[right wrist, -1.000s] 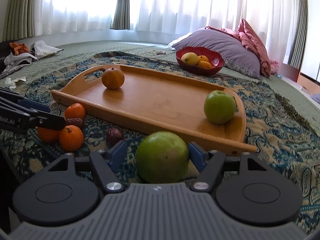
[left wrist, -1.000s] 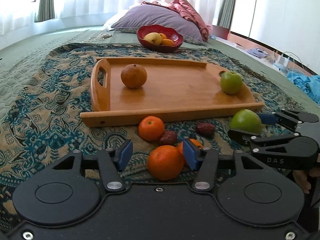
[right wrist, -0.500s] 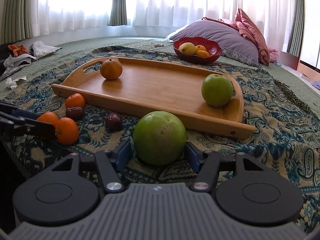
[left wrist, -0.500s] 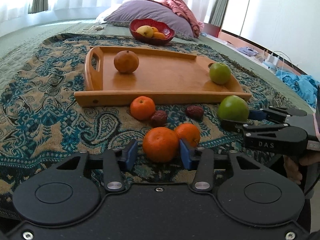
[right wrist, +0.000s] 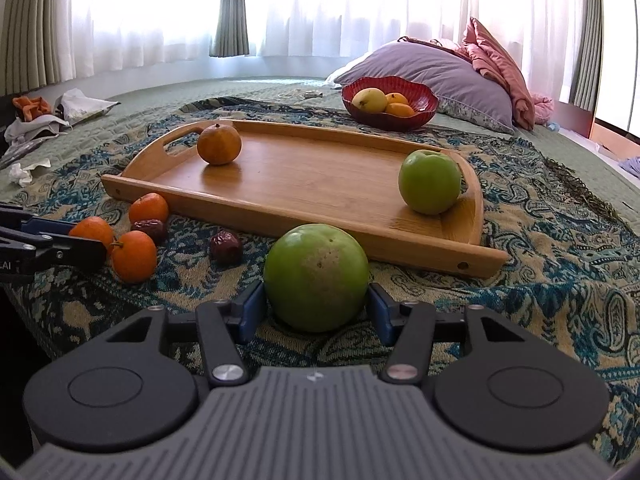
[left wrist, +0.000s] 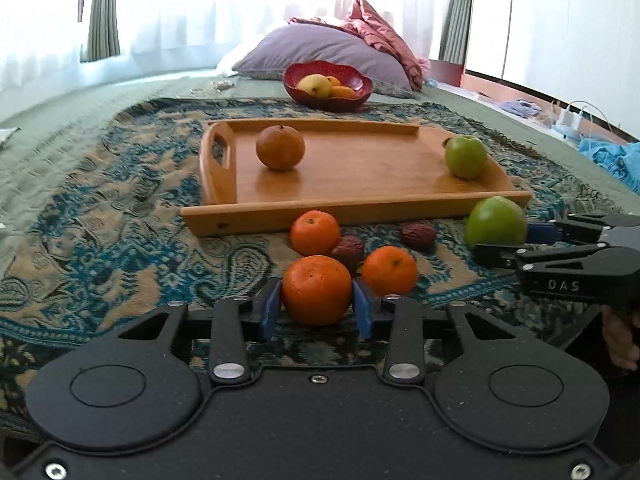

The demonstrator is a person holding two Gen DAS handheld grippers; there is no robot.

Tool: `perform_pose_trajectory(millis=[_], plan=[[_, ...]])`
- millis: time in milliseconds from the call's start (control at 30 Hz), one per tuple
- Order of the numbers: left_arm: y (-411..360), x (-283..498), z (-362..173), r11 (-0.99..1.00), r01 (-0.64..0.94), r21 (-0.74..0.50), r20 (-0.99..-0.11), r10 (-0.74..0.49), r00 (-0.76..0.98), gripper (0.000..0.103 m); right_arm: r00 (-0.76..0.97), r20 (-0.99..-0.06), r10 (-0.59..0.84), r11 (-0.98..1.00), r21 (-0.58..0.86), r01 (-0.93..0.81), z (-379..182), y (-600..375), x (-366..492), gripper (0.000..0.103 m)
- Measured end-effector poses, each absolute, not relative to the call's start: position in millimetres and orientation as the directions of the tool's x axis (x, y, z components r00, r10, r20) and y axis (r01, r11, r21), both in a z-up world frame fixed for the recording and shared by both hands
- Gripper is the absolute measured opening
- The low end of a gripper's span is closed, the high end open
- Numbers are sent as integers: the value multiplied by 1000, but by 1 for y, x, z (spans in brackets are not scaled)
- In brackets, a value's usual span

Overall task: Organize fruits
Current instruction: 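Grasp a tangerine with left tool while right tool grasps the large green pomelo, then lower the tangerine onto the tray with left tool while right tool releases the pomelo there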

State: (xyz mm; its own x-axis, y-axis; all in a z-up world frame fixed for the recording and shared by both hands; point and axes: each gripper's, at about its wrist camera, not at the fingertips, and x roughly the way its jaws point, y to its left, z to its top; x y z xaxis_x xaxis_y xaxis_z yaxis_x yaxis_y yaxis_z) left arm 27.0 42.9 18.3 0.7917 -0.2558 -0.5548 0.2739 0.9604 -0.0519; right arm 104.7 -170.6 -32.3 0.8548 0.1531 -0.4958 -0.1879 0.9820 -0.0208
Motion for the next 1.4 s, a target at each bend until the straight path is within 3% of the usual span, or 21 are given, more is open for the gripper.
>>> perform_pose_trajectory(millis=[767, 1400], plan=[[31, 47, 41, 974, 220, -55, -515, -216, 830, 36, 896, -424, 134, 990, 15, -141, -15, -176, 107, 58], [27, 135, 95, 974, 201, -105, -479, -227, 848, 36, 917, -387, 92, 996, 44, -81, 32, -189, 160, 58]])
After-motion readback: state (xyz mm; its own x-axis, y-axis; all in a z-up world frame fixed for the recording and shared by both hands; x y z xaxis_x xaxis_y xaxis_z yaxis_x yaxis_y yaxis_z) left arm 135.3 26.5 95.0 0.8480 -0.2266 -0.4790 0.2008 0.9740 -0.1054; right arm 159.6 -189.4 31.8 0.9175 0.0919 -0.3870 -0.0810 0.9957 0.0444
